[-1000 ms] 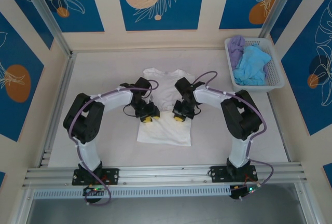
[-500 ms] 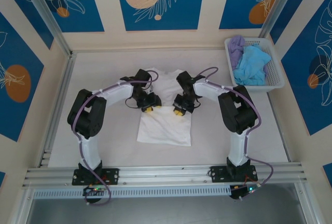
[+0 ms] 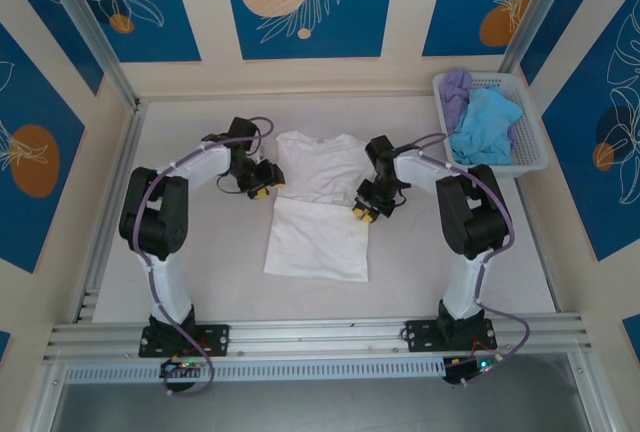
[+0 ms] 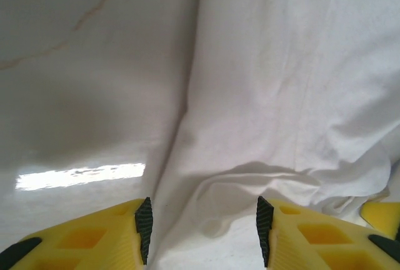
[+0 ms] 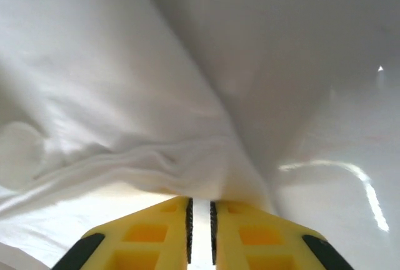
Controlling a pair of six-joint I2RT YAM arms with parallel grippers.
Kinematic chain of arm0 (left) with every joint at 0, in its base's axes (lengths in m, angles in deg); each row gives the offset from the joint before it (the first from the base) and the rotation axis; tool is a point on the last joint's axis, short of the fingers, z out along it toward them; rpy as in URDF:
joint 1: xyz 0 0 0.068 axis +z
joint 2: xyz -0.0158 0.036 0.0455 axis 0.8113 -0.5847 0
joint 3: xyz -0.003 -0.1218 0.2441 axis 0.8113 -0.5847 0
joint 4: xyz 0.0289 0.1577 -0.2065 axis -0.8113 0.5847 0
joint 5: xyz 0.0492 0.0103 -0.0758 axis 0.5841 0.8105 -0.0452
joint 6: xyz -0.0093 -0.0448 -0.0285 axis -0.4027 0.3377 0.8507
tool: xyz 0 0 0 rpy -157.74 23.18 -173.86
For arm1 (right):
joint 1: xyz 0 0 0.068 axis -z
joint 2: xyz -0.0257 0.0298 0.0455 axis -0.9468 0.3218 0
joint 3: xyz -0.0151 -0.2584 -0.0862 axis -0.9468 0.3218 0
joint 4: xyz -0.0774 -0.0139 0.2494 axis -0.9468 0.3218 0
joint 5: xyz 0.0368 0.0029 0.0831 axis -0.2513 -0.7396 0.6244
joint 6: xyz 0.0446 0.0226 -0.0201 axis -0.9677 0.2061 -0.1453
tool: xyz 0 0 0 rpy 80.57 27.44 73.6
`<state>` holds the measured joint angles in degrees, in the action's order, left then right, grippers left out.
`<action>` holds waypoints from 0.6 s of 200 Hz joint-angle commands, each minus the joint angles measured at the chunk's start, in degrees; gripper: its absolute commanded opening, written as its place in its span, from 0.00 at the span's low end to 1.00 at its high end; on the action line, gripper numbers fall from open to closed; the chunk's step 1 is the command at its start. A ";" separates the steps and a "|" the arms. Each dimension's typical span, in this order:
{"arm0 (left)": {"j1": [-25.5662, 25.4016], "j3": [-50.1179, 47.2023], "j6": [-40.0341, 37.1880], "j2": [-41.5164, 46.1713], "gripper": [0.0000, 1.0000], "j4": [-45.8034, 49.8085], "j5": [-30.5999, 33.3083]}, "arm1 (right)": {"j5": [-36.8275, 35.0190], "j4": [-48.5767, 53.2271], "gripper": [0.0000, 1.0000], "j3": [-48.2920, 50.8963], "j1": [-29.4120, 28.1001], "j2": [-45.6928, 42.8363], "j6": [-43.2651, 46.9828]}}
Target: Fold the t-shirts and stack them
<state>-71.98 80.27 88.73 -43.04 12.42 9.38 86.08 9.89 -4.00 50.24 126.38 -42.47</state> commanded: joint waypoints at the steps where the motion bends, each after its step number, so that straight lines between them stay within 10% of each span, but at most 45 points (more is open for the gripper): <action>1: -0.46 -0.47 -3.82 6.07 0.50 4.20 -1.72 | 1.17 -0.14 0.25 4.01 -1.10 -8.66 1.01; 47: -9.96 -8.47 -8.63 14.29 0.36 9.75 -3.79 | 5.31 -6.55 0.35 18.51 -10.59 -22.96 -3.04; 120: -25.23 -14.90 -5.11 6.89 0.18 1.91 -15.22 | 9.85 -17.13 0.12 29.25 -20.00 -21.91 -9.66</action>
<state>-94.23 64.60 83.04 -33.51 16.77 -1.64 94.41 -4.58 24.74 31.88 102.66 -49.95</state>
